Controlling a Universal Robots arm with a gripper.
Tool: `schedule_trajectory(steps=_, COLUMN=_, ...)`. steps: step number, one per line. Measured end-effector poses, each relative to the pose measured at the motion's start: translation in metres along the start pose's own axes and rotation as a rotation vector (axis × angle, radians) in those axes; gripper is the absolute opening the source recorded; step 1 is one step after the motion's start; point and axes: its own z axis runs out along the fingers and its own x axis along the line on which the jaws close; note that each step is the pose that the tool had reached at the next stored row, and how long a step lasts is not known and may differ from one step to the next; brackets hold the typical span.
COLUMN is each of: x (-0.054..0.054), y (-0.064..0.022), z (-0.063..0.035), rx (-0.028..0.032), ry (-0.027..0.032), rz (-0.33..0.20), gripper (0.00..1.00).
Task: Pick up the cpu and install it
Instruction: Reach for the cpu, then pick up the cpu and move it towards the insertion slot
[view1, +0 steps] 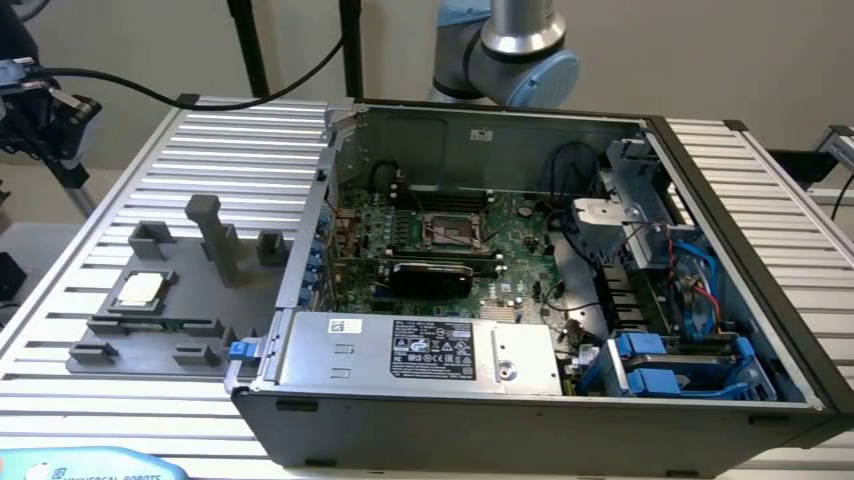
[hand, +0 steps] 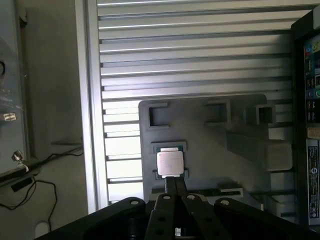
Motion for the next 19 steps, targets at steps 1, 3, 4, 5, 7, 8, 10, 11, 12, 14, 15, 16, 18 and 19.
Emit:
schedule_trajectory(steps=1, x=0.0000, y=0.0000, z=0.0000, rx=0.0000, ry=0.0000, rz=0.000, gripper=0.11)
schedule_trajectory(steps=3, x=0.0000, y=0.0000, z=0.0000, rx=0.0000, ry=0.0000, rz=0.000, gripper=0.11)
schedule_trajectory(steps=4, x=0.0000, y=0.0000, z=0.0000, rx=0.0000, ry=0.0000, rz=0.000, gripper=0.11)
schedule_trajectory(steps=5, x=0.0000, y=0.0000, z=0.0000, rx=0.0000, ry=0.0000, rz=0.000, gripper=0.11)
schedule_trajectory(steps=7, x=0.0000, y=0.0000, z=0.0000, rx=-0.0001, ry=0.0000, rz=0.000, gripper=0.11)
schedule_trajectory(steps=8, x=0.0000, y=0.0000, z=0.0000, rx=0.0000, ry=0.0000, rz=0.000, gripper=0.11)
schedule_trajectory(steps=10, x=0.0000, y=0.0000, z=0.0000, rx=0.0000, ry=0.0000, rz=0.000, gripper=0.11)
schedule_trajectory(steps=11, x=0.0000, y=0.0000, z=0.0000, rx=0.0000, ry=0.0000, rz=0.000, gripper=0.11)
schedule_trajectory(steps=12, x=0.0000, y=0.0000, z=0.0000, rx=-0.0001, ry=0.0000, rz=0.000, gripper=0.11)
schedule_trajectory(steps=14, x=0.0000, y=0.0000, z=0.0000, rx=0.0000, ry=0.0000, rz=0.000, gripper=0.18)
schedule_trajectory(steps=15, x=0.0000, y=0.0000, z=0.0000, rx=0.0000, ry=0.0000, rz=0.000, gripper=0.24)
schedule_trajectory(steps=16, x=0.0000, y=0.0000, z=0.0000, rx=0.0000, ry=0.0000, rz=0.000, gripper=0.24)
schedule_trajectory(steps=18, x=0.0000, y=0.0000, z=0.0000, rx=-0.0001, ry=0.0000, rz=0.000, gripper=0.36)
schedule_trajectory(steps=19, x=0.0000, y=0.0000, z=0.0000, rx=-0.0001, ry=0.0000, rz=0.000, gripper=0.36)
